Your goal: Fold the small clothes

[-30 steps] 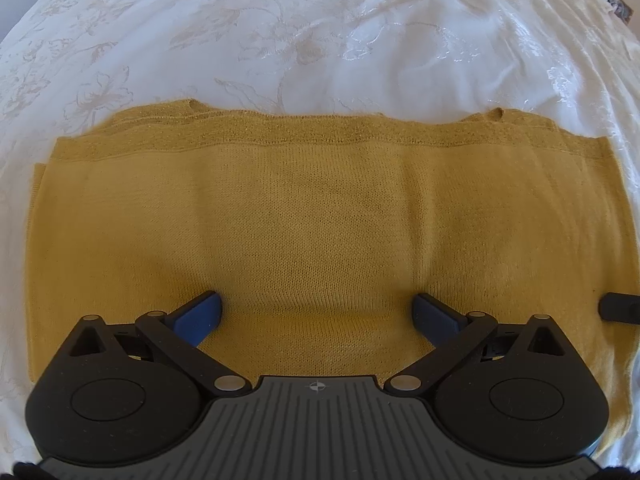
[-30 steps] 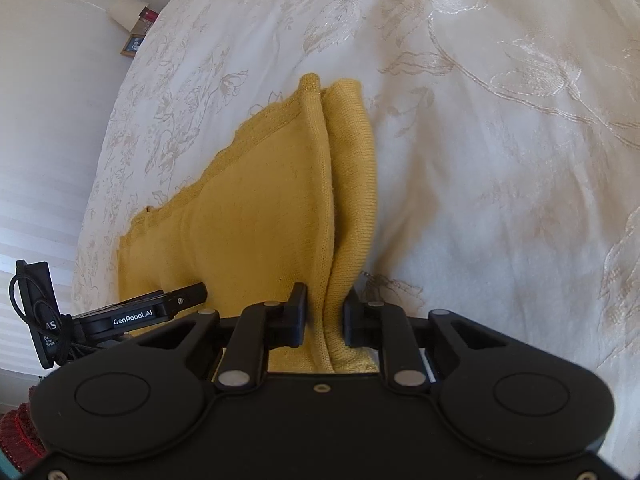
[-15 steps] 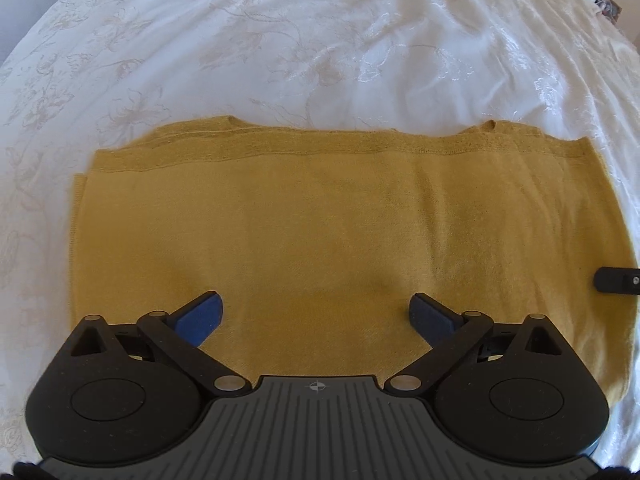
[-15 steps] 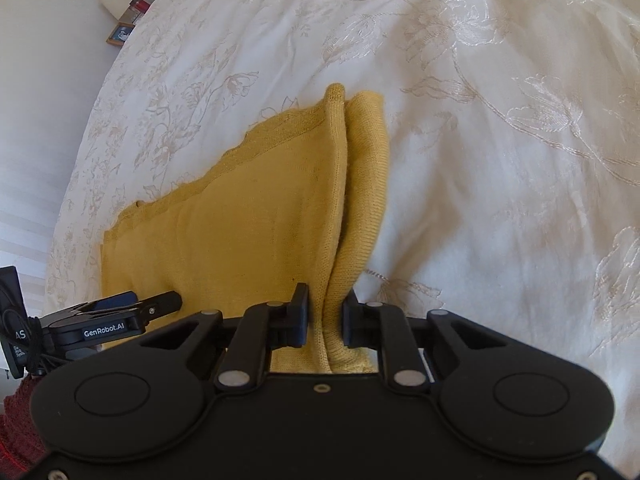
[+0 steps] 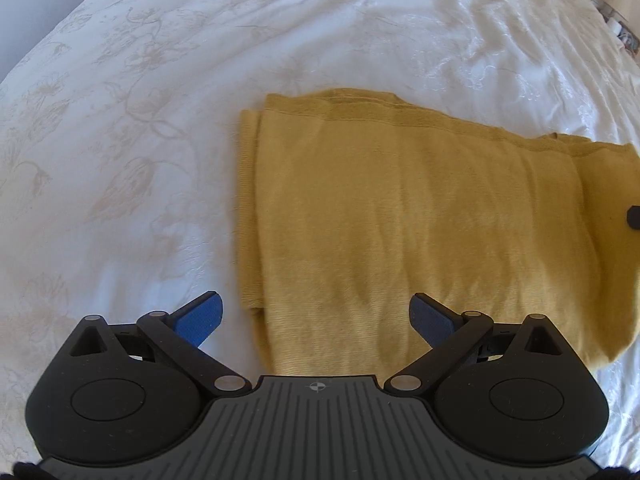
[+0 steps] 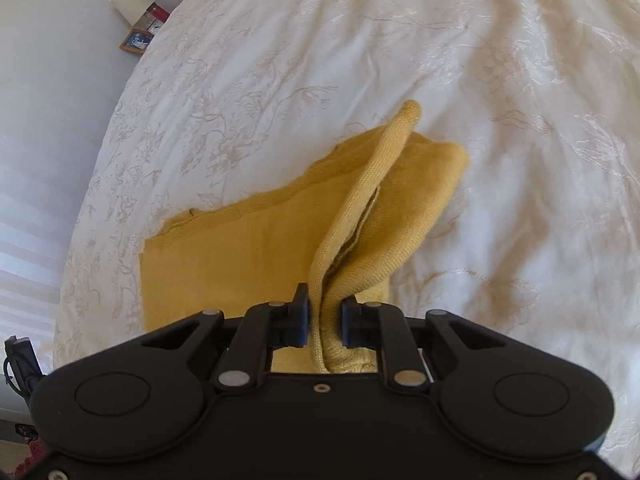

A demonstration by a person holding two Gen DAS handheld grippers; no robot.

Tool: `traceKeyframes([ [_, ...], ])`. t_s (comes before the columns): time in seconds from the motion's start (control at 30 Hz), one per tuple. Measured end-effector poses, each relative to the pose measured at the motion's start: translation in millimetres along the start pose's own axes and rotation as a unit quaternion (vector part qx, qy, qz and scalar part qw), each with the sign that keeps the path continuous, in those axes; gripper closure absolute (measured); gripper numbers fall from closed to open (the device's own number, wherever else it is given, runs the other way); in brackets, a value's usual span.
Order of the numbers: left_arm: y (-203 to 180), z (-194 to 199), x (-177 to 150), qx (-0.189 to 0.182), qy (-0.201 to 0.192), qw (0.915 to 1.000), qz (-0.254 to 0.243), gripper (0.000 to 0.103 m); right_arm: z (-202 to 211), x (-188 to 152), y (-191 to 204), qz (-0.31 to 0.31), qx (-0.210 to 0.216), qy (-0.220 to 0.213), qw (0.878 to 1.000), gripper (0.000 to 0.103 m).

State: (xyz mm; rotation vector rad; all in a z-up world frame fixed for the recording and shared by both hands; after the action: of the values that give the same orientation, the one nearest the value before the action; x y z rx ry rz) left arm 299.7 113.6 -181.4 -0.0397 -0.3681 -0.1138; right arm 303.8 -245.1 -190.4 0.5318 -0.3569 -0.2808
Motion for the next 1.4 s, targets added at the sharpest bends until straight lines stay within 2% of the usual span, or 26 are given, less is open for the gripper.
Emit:
traceKeyframes([
  [0.4,72,18,-5,-0.013,-0.001,0.999,0.044,0.002,-55,-15,113,0.042,0.055,0.033,0.997,0.079],
  [0.47,80,19,-7,-0.011,0.001,0.9987,0.049,0.002,-70,-21,128,0.049,0.061,0.045,0.996,0.083],
  [0.5,84,19,-8,-0.01,0.003,0.9986,0.053,0.002,-76,-23,133,0.048,0.067,0.05,0.995,0.089],
  [0.53,89,19,-10,-0.009,0.004,0.9984,0.056,0.002,-82,-27,138,0.046,0.073,0.056,0.995,0.09],
  [0.73,108,16,-23,-0.006,0.022,0.9969,0.075,0.002,-106,-37,158,0.063,0.066,0.069,0.993,0.089],
  [0.77,110,15,-24,-0.007,0.025,0.9965,0.079,0.002,-108,-38,159,0.064,0.075,0.075,0.992,0.089],
  [0.8,113,14,-25,-0.01,0.027,0.9961,0.083,0.002,-108,-39,159,0.061,0.082,0.077,0.992,0.086],
  [0.87,115,14,-26,-0.015,0.027,0.9957,0.088,0.002,-106,-40,160,0.069,0.068,0.068,0.993,0.08],
  [0.93,114,15,-25,-0.019,0.024,0.9955,0.09,0.002,-100,-44,160,0.092,0.051,0.064,0.992,0.065],
  [1.03,109,17,-18,-0.034,0.016,0.9954,0.088,0.002,-91,-55,159,0.131,0.033,0.059,0.989,0.051],
  [1.07,107,18,-14,-0.041,0.013,0.9954,0.086,0.002,-88,-61,160,0.151,0.02,0.056,0.987,0.049],
  [1.2,91,19,5,-0.071,0.002,0.9949,0.073,0.002,-83,-91,166,0.233,-0.042,0.049,0.97,0.032],
  [1.4,65,15,29,-0.105,-0.002,0.993,0.055,0.002,-88,-140,174,0.332,-0.103,0.046,0.937,0.031],
])
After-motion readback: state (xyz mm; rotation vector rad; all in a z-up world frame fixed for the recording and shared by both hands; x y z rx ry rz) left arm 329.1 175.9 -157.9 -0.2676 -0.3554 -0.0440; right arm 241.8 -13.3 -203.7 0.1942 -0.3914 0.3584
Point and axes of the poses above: each gripper's, at about its wrist camera, not at the fingertips, and z roughly against the way its jaws point, y to its left, x to its top, the point moved 2 cm from there along -z, roughly the way its jaws point, and after that the axes turned 1 degree about -z, right-handed, at the moved point
